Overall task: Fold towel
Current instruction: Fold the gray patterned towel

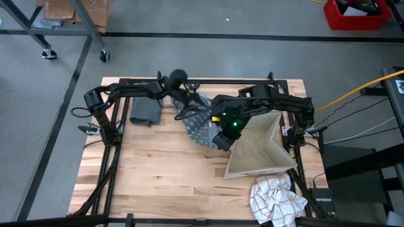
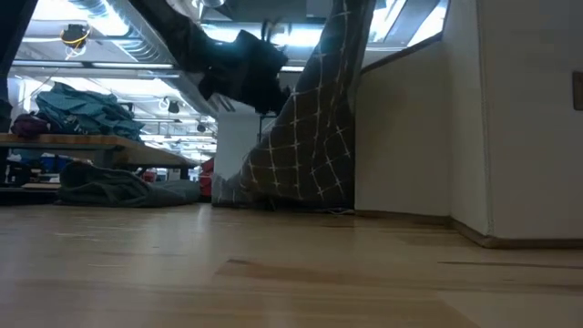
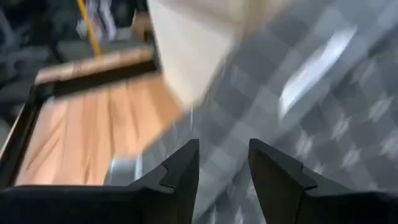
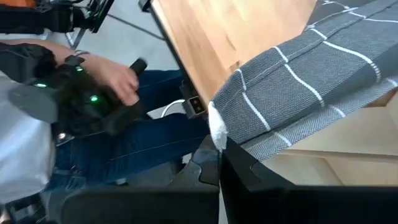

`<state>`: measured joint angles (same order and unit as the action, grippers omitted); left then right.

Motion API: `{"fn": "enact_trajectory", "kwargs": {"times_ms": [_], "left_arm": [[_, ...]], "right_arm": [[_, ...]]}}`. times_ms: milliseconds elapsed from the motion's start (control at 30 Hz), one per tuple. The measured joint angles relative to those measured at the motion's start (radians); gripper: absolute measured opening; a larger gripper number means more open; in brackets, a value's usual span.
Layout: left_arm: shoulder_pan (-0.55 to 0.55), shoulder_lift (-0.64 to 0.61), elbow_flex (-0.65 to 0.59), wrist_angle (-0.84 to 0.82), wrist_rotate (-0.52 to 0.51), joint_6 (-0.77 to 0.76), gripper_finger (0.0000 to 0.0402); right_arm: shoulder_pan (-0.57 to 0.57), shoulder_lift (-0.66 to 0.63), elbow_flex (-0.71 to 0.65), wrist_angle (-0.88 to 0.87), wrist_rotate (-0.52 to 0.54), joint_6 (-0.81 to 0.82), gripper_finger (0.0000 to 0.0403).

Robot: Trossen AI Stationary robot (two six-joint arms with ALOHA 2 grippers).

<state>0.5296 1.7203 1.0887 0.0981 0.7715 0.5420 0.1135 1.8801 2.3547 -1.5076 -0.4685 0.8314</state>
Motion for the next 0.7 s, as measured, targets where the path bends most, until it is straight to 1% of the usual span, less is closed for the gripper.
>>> {"fn": "enact_trajectory", "kwargs": {"times_ms": [33, 100, 200, 300, 467, 633, 700], "left_arm": [[-0.014, 0.0, 0.0, -0.039, -0.039, 0.042, 0.0131], [-0.039, 0.001, 0.0, -0.099, -0.082, 0.106, 0.0131], [-0.073, 0.023, 0.0, -0.118, -0.094, 0.111, 0.0131], [-0.105, 0.059, 0.0, -0.105, -0.105, 0.095, 0.0131], [-0.144, 0.119, -0.001, -0.092, -0.184, 0.094, 0.0131], [-0.153, 0.153, -0.001, 0.013, -0.272, 0.055, 0.0131], [-0.153, 0.157, -0.001, 0.042, -0.285, 0.019, 0.0131]], "right_arm": [[0.0, 0.0, 0.0, 0.003, -0.011, 0.001, 0.0], [0.0, 0.0, 0.0, 0.014, -0.022, 0.0, 0.0], [-0.002, 0.0, 0.0, 0.024, -0.023, -0.001, 0.0], [-0.002, 0.0, 0.0, 0.045, -0.033, -0.002, 0.0], [-0.002, 0.0, 0.0, 0.114, -0.039, -0.002, 0.0], [-0.002, 0.0, 0.0, 0.159, -0.039, 0.0, 0.0], [-0.002, 0.0, 0.0, 0.16, -0.039, 0.006, 0.0]]}}
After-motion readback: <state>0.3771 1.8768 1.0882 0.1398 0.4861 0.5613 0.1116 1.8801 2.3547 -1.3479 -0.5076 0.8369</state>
